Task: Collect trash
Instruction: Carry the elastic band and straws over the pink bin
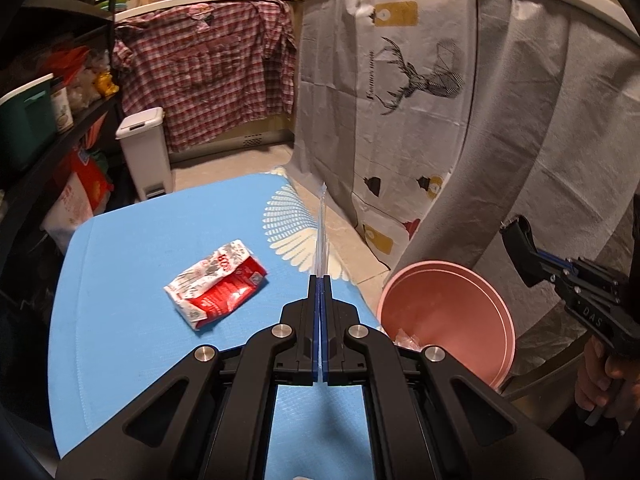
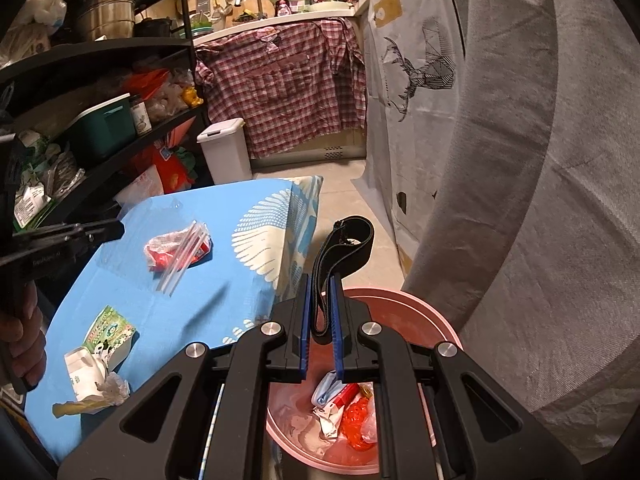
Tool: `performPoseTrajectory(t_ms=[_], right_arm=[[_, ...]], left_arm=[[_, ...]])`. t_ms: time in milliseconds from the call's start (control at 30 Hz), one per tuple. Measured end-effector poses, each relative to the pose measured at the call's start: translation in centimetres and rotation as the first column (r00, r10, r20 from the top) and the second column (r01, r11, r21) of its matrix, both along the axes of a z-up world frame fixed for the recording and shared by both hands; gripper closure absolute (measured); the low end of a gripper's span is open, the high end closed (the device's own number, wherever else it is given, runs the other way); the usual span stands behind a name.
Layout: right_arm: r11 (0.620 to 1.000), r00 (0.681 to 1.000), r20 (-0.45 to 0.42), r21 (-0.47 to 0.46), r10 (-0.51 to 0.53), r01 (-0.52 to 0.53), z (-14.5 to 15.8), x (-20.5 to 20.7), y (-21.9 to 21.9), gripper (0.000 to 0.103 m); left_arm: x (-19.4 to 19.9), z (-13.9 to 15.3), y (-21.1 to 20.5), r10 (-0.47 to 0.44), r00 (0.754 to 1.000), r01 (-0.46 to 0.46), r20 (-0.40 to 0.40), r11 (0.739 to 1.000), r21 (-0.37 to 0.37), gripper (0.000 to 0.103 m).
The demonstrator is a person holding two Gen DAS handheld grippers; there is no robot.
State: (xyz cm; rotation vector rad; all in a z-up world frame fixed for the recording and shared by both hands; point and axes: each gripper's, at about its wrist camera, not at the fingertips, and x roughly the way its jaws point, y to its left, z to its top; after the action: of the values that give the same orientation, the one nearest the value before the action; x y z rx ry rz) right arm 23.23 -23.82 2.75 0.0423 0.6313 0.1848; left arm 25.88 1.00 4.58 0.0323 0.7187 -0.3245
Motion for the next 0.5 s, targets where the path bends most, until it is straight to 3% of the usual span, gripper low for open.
performPoseTrajectory(t_ms=[500], right_arm=[[0.999, 0.996, -0.071, 0.000, -0.045, 0.045, -1.4, 1.2, -2.2, 0.093]], left_arm=[[0.2, -1.4, -4.9, -0.122, 0.992, 0.122, -0.033, 0.992, -0.014, 0.103]])
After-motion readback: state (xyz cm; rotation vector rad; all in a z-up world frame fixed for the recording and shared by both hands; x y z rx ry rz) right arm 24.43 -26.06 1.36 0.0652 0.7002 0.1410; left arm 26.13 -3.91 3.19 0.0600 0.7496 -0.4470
